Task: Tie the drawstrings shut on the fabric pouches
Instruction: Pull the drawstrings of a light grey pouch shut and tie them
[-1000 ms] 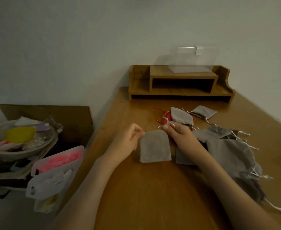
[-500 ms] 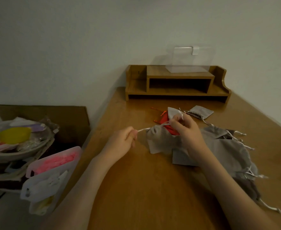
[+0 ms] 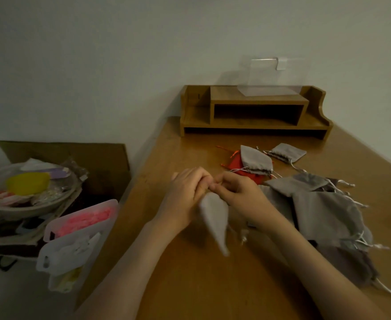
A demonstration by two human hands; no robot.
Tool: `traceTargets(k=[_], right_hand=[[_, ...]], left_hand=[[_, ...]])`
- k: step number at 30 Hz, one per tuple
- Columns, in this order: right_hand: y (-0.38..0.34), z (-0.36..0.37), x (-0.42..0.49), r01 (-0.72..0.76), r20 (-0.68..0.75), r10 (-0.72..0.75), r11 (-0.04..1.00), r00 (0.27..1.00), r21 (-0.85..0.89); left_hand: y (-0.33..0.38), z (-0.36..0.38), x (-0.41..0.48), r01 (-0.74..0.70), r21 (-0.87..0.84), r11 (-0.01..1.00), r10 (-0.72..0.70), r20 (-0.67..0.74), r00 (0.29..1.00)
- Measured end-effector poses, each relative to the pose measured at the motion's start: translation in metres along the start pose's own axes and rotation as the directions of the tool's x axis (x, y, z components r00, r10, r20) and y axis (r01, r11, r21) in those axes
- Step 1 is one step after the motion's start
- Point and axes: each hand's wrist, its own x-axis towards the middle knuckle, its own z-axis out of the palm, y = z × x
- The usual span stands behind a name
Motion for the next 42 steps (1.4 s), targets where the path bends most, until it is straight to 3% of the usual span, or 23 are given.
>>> traceTargets(k=[3,6,10,15,20,24,27,32,33,35,37,39,42], right_hand=[[0.002,0.005,0.002,-0.097,-0.029,0.096,0.995,0.995,-0.009],[0.006,0.008,0.004,-0.109,-0.062,0.102,0.986,0.993,-0.126],[0.006,0.009,0.002,-0.045,-0.063,0.030,0.963,0.998,-0.265],[0.004,0.009,-0.001,0.033,-0.137,-0.078,0.952,0.987,-0.305],[0.004,0.007,0.000,0.090,-0.166,-0.115,0.984,0.979,-0.152],[-0.004,0.006,-0.001,0.009,-0.137,0.006,0.994,0.991,0.106],[-0.005,0.004,-0.001,-0.087,-0.108,0.106,0.982,0.989,0.165],[-0.002,0.004,-0.001,-0.167,-0.094,0.207,0.932,0.974,0.322],[-0.001,0.004,-0.001,-0.146,-0.094,0.179,0.949,0.979,0.278],[0.003,0.003,-0.001,-0.009,-0.101,0.009,1.000,0.995,0.002],[0.005,0.002,-0.003,0.178,-0.066,-0.200,0.953,0.978,-0.245],[0.008,0.001,-0.002,0.305,-0.046,-0.342,0.885,0.939,-0.353],[0.008,0.002,-0.001,0.241,-0.110,-0.294,0.906,0.949,-0.348]], left_hand=[[0.002,0.007,-0.001,0.125,-0.055,0.991,-0.123,0.037,0.992],[0.001,0.008,-0.001,0.139,-0.078,0.987,-0.138,0.024,0.990],[0.005,0.003,0.000,0.193,-0.064,0.979,-0.191,0.040,0.981],[0.006,-0.004,-0.001,0.298,-0.111,0.948,-0.288,0.103,0.952],[0.006,-0.006,0.002,0.389,-0.250,0.887,-0.356,0.170,0.919],[0.009,-0.010,0.003,0.482,-0.425,0.766,-0.417,0.241,0.876],[0.012,-0.013,0.002,0.501,-0.504,0.703,-0.406,0.294,0.865],[0.011,-0.018,0.003,0.454,-0.521,0.723,-0.324,0.325,0.889],[0.010,-0.018,0.003,0.452,-0.520,0.725,-0.325,0.320,0.890],[0.009,-0.018,0.002,0.441,-0.540,0.717,-0.320,0.307,0.896],[0.009,-0.018,0.001,0.425,-0.548,0.721,-0.310,0.293,0.904],[0.009,-0.016,0.001,0.410,-0.524,0.746,-0.308,0.275,0.911],[0.010,-0.009,0.001,0.401,-0.531,0.746,-0.330,0.229,0.916]])
